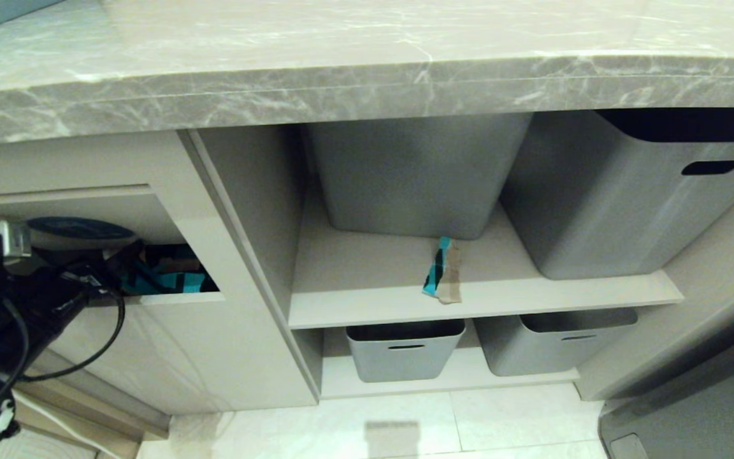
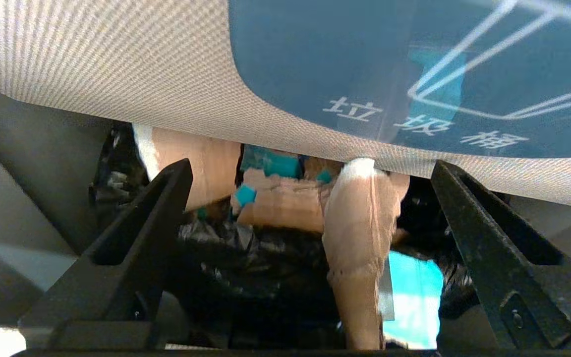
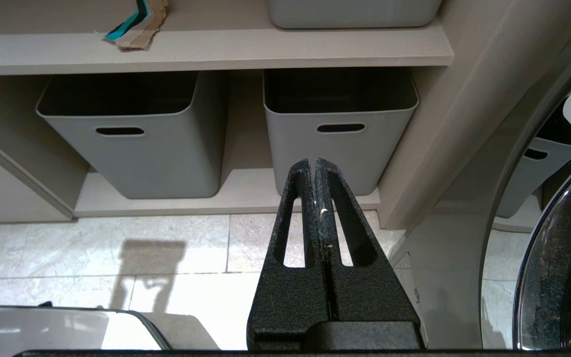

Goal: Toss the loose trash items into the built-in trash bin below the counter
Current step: Put the garbage in the trash can

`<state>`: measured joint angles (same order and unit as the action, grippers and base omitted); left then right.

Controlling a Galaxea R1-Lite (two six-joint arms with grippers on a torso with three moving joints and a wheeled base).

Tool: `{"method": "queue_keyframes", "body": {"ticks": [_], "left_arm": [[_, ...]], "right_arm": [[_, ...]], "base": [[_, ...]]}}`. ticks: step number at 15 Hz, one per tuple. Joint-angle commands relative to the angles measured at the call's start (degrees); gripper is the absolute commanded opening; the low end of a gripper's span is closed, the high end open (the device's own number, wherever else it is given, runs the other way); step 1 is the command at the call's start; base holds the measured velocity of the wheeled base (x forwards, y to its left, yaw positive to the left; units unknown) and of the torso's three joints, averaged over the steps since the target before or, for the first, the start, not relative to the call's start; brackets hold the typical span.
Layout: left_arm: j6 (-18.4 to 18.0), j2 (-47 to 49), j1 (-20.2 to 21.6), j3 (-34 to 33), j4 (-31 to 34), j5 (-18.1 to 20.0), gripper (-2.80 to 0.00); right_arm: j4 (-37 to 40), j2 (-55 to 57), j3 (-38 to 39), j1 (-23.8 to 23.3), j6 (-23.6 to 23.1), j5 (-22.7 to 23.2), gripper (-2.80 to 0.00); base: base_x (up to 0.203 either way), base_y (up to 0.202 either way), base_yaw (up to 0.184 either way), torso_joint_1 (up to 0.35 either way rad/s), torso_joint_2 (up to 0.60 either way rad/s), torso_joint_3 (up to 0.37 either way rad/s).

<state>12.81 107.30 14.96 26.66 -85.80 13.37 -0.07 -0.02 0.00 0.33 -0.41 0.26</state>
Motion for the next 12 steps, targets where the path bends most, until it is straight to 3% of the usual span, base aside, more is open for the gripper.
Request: {"method": "queue_keyframes", "body": {"ticks": [1, 12], "left_arm": [[0.2, -1.3, 0.1, -1.5, -0.5, 0.1, 0.0], [0.0, -25.5, 0.4, -23.8, 0.2, 0.2, 0.0]], "right_arm": [[0.0, -0.1, 0.0, 0.0, 0.0, 0.0, -2.8], [0.0, -0.1, 0.0, 0.0, 0.0, 0.0, -2.8]], "base": [[0.0, 0.0, 0.0, 0.0, 0.0, 0.0], [0.0, 0.0, 0.0, 0.0, 0.0, 0.0]]}}
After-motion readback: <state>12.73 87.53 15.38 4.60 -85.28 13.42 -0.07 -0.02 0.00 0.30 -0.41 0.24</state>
